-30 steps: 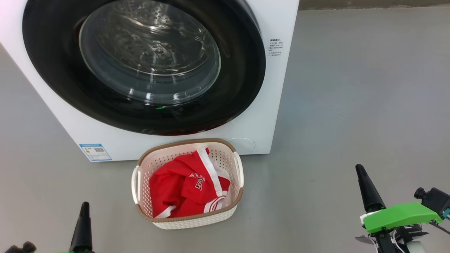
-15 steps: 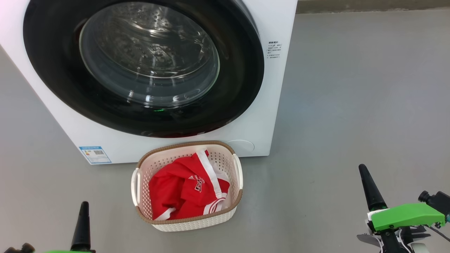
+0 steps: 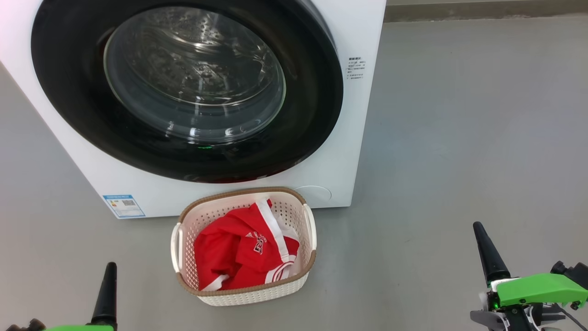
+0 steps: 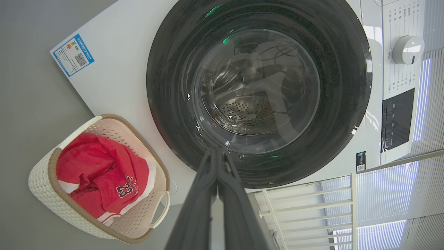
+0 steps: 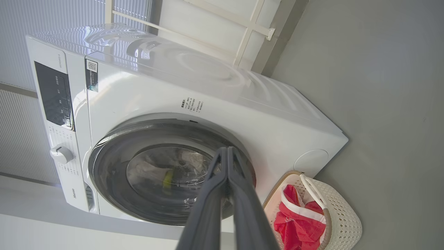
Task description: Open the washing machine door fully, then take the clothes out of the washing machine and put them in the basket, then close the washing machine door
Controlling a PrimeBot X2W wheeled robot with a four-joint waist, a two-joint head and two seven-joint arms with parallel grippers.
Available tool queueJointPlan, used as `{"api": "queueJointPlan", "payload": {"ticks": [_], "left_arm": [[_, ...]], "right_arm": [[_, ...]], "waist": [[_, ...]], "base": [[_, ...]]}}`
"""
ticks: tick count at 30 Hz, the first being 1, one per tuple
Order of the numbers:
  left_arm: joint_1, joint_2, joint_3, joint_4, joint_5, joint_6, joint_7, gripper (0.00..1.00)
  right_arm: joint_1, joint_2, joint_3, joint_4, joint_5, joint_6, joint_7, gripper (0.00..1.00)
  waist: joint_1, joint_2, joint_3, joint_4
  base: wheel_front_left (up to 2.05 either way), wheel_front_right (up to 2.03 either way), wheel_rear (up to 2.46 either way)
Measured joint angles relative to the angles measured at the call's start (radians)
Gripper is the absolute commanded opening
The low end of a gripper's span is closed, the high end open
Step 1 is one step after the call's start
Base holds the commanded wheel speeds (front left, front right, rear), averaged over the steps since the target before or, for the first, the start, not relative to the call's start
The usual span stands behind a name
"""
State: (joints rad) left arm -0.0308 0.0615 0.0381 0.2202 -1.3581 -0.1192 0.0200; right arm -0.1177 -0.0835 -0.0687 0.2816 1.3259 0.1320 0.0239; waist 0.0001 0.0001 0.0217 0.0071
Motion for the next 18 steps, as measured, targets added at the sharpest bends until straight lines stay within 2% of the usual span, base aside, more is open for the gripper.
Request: {"api": "queueJointPlan", "payload": {"ticks": [18], "left_arm": [[-0.021,-0.007,0.022,0.027,-0.161,0.0,0.052,0.0]], "right_arm": [[0.001,0.019,-0.04,-0.003,0.184,0.0,0.05,0.0]], "waist": [[0.0,0.0,-0.013,-0.005]], "base": [[0.0,0.0,0.0]]}}
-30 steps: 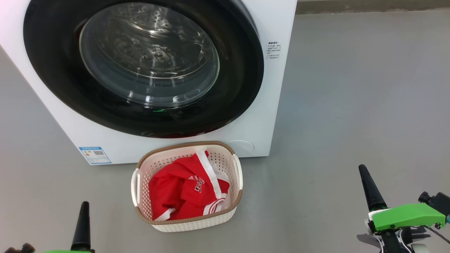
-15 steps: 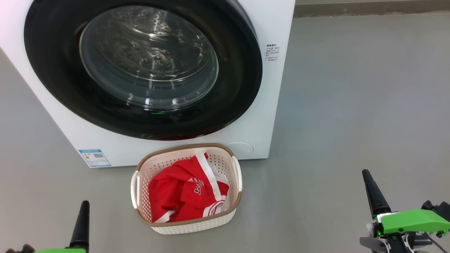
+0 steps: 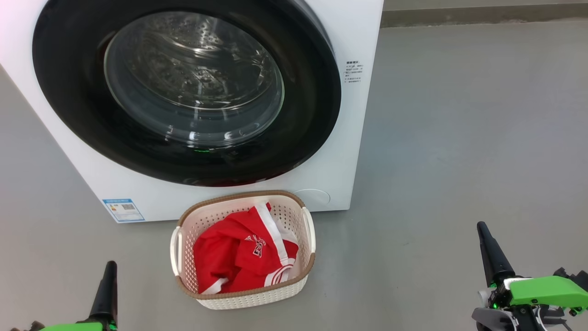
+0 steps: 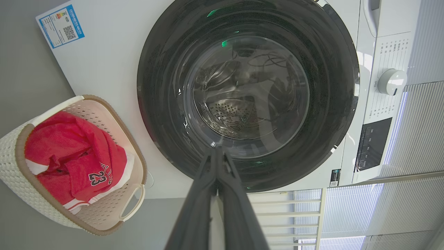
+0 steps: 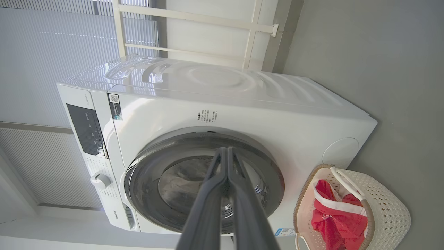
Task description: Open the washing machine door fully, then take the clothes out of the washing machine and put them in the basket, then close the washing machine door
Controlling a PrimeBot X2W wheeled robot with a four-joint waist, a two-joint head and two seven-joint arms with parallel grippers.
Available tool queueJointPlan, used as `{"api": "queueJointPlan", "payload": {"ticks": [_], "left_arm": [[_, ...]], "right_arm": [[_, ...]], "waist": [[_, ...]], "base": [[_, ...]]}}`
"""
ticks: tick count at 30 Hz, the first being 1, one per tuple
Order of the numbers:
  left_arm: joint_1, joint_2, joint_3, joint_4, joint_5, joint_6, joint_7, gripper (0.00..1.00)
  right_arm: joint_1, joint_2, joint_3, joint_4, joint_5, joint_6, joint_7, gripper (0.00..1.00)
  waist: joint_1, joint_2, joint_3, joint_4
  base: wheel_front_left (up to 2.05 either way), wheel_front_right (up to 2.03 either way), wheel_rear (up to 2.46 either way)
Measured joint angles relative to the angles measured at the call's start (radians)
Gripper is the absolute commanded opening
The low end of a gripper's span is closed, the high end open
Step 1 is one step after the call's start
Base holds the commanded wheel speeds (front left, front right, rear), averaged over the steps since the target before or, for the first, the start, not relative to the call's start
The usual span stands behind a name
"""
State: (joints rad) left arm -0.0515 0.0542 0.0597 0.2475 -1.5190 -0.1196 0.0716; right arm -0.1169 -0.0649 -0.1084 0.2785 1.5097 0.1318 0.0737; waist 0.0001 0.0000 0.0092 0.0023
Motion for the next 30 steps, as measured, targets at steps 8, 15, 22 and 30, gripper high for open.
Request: {"api": "queueJointPlan", "payload": {"ticks": [8,15,22,30], "left_arm": [[-0.008,-0.005,0.007,0.014,-0.09,0.0,0.026,0.0],[-0.017,-0.009,0.009,0.015,-0.095,-0.001,0.028,0.0],[-0.017,-0.009,0.009,0.015,-0.095,-0.001,0.028,0.0],[-0.017,-0.011,0.011,0.015,-0.095,-0.001,0.029,0.0]], "right_arm": [[0.021,0.007,-0.012,-0.004,0.092,0.0,0.027,0.0],[0.021,0.009,-0.016,-0.004,0.102,0.0,0.03,0.0],[0.021,0.009,-0.02,-0.004,0.102,0.0,0.03,0.0],[0.021,0.01,-0.023,-0.004,0.102,-0.003,0.03,0.0]], "waist": [[0.0,0.0,-0.006,-0.002],[0.0,0.0,-0.006,-0.002],[-0.0001,0.0,-0.006,-0.002],[0.0,0.0,-0.006,-0.002]], "base": [[0.0,0.0,0.0],[0.0,0.0,0.0],[0.0,0.0,0.0],[0.0,0.0,0.0]]}}
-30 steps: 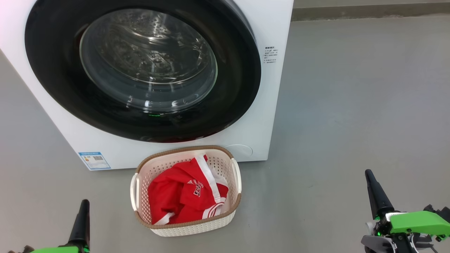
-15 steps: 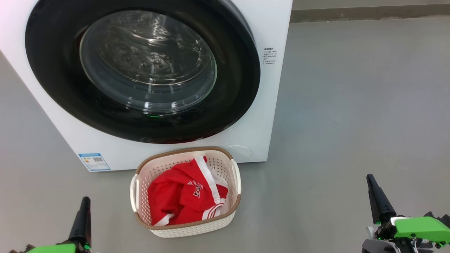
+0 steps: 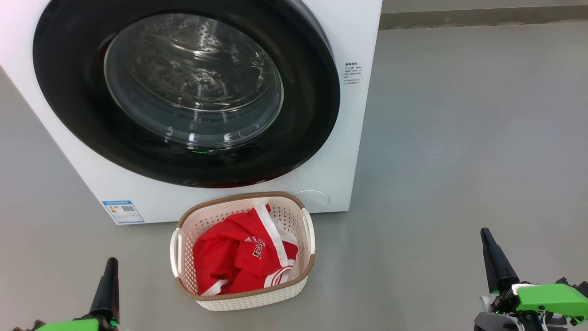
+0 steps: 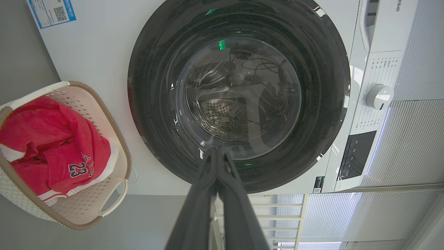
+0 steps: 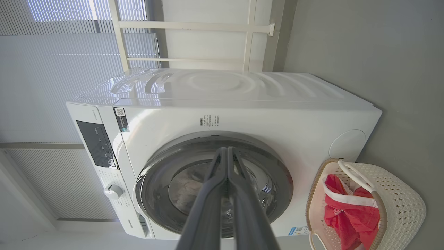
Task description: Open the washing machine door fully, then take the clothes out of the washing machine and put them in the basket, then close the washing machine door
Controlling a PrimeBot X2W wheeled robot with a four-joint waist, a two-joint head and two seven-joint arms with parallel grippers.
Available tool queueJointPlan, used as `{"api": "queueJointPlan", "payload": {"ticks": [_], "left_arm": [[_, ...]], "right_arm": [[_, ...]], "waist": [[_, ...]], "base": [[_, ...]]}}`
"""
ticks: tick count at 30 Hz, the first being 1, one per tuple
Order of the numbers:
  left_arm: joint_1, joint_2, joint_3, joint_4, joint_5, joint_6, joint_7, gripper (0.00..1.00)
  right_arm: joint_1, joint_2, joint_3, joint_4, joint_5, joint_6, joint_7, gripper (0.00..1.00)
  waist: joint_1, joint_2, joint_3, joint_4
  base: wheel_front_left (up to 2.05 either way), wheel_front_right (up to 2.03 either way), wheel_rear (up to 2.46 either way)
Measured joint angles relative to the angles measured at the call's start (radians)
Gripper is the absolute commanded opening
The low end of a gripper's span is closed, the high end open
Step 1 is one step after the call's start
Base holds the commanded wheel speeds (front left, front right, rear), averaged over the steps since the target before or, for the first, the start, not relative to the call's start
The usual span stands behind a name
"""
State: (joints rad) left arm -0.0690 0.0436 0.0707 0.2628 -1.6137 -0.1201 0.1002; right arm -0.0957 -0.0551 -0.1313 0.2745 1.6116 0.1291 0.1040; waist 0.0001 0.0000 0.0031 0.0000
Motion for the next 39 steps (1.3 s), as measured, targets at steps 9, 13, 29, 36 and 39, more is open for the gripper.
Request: {"api": "queueJointPlan", "payload": {"ticks": [9,13,29,36,39], "left_arm": [[0.0,-0.006,0.002,0.0,0.0,0.0,0.001,0.0],[0.0,-0.006,0.002,0.0,0.0,0.0,0.005,0.0],[0.0,-0.006,0.003,0.0,0.0,0.0,0.006,0.0],[0.0,-0.006,0.004,0.0,0.0,0.0,0.006,0.0],[0.0,-0.006,0.004,0.0,0.0,0.0,0.006,0.0]], "right_arm": [[0.0,0.0,-0.001,0.0,0.0,0.0,0.0,0.0],[0.0,0.001,-0.002,0.0,0.0,0.0,0.0,0.0],[0.0,0.003,-0.004,0.0,0.0,0.0,0.0,0.0],[0.0,0.003,-0.004,0.0,0.0,0.0,0.0,0.0],[0.0,0.003,-0.004,0.0,0.0,0.0,0.0,0.0]], "waist": [[0.0,0.0,0.0,0.0],[0.0,0.0,0.0,0.0],[0.0,0.0,0.0,0.0],[0.0,0.0,0.0,0.0],[0.0,0.0,0.0,0.0]], "base": [[0.0,0.0,0.0],[0.0,0.0,0.0],[0.0,0.0,0.0],[0.0,0.0,0.0],[0.0,0.0,0.0]]}}
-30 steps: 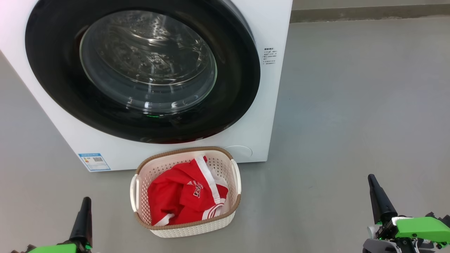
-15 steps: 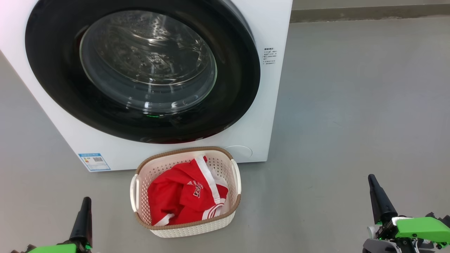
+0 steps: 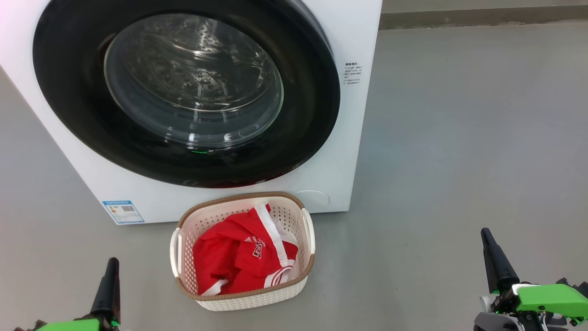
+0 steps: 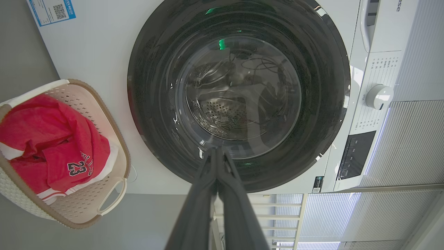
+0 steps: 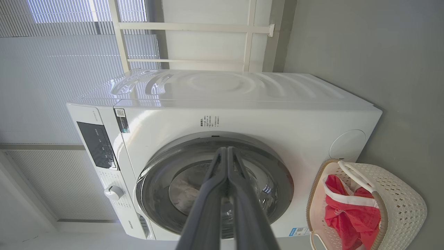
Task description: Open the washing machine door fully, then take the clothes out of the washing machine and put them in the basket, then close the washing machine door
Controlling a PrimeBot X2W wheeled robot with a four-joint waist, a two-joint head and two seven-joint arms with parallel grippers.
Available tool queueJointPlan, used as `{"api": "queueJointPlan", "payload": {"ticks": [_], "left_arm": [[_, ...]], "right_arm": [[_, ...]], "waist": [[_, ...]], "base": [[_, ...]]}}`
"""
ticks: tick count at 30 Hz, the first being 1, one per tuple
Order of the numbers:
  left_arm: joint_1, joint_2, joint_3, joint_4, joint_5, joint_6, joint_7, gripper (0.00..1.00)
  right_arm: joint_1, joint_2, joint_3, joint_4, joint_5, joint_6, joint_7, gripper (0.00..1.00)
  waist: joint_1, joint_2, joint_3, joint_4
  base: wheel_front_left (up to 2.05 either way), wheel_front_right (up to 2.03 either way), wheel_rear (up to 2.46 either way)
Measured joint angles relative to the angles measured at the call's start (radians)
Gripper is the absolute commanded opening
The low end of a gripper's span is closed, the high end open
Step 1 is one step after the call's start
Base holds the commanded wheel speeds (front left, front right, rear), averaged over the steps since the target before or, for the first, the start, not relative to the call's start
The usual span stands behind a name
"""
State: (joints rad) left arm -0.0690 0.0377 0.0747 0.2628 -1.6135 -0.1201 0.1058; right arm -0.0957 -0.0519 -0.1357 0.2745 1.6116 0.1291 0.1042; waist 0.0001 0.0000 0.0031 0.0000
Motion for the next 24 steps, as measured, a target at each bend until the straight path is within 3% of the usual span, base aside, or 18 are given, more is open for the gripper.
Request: {"api": "queueJointPlan", "payload": {"ticks": [24], "left_arm": [[0.0,0.0,0.002,0.0,0.0,0.0,0.0,0.0]], "right_arm": [[0.0,0.001,-0.001,0.0,0.0,0.0,0.0,0.0]], "waist": [[0.0,0.0,0.0,0.0]], "base": [[0.0,0.0,0.0]]}}
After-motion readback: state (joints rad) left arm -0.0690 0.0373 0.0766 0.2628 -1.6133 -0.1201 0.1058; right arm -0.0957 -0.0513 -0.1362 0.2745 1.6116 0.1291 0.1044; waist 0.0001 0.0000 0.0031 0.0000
